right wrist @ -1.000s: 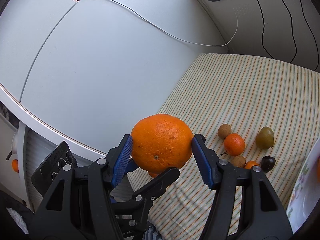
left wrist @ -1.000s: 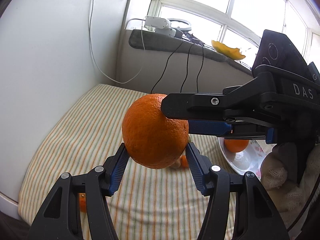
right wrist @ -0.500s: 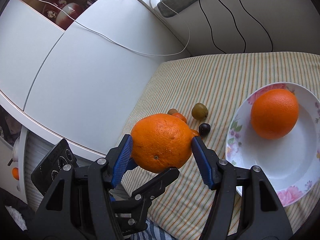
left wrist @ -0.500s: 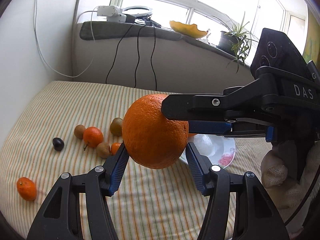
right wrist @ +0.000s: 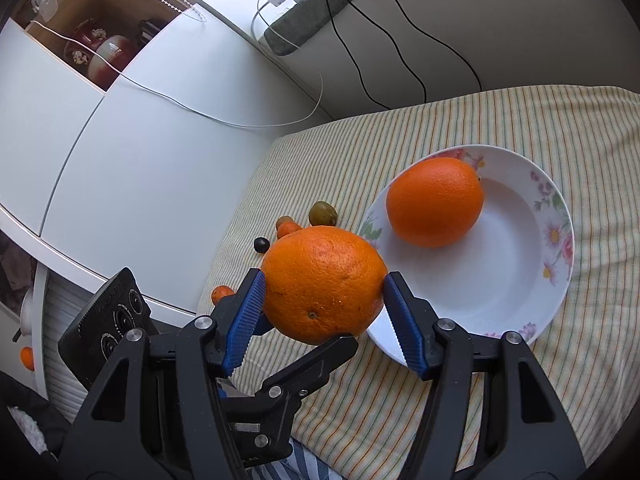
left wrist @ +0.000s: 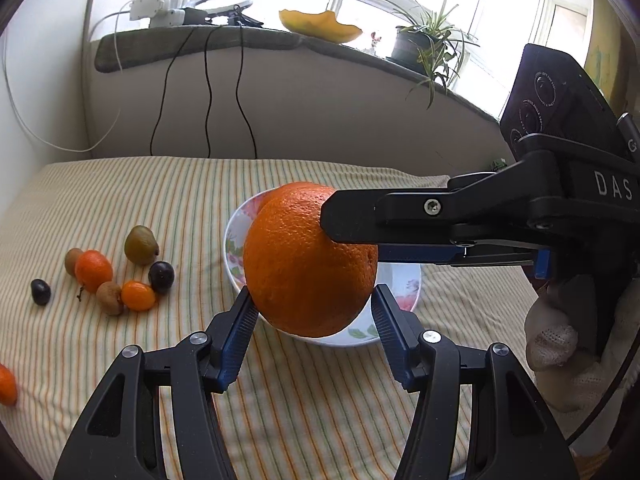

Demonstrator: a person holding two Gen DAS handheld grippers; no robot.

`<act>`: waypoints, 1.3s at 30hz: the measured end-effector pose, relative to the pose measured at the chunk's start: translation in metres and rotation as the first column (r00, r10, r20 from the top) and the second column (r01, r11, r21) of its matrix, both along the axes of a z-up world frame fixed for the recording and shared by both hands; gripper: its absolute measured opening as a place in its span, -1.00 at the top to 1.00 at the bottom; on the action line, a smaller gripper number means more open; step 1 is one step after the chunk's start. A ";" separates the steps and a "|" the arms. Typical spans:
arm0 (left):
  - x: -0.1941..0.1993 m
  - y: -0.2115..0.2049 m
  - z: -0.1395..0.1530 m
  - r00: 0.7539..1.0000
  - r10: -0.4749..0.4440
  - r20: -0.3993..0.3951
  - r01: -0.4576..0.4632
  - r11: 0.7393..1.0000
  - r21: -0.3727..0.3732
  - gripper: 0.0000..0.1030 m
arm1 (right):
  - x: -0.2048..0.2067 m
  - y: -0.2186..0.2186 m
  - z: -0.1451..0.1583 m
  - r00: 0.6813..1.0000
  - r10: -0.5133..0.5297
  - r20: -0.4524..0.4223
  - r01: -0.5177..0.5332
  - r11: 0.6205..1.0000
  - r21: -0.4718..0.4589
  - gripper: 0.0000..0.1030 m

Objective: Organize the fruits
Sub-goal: 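Carry the orange with the right tool over the plate beside the first orange, then lower the orange into the plate and open the right tool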

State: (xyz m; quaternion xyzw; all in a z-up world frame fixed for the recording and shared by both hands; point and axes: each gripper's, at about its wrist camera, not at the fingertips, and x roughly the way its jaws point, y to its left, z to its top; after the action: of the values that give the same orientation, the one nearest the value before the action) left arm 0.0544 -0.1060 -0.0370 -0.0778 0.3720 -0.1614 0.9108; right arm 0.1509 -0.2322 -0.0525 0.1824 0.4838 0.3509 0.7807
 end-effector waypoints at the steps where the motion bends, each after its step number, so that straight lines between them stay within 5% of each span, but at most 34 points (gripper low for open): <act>1: 0.002 -0.005 -0.002 1.000 -0.010 -0.007 0.010 1.000 -0.003 -0.12 | 0.000 -0.004 -0.001 1.000 -0.008 -0.002 0.008 1.000 -0.005 -0.25; 18: 0.029 -0.052 -0.013 0.989 -0.128 -0.074 0.127 0.992 -0.021 -0.12 | 0.004 -0.062 -0.015 0.993 -0.114 -0.023 0.112 0.991 -0.072 -0.25; 39: 0.005 -0.027 -0.003 0.997 -0.081 -0.015 0.082 0.996 0.019 -0.09 | -0.006 -0.064 -0.015 0.986 -0.158 0.060 0.164 0.982 -0.092 -0.25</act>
State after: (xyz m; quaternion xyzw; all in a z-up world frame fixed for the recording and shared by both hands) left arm 0.0594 -0.1327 -0.0401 -0.0546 0.3828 -0.1942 0.9015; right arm 0.1451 -0.2961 -0.0674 0.1736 0.4632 0.2674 0.8269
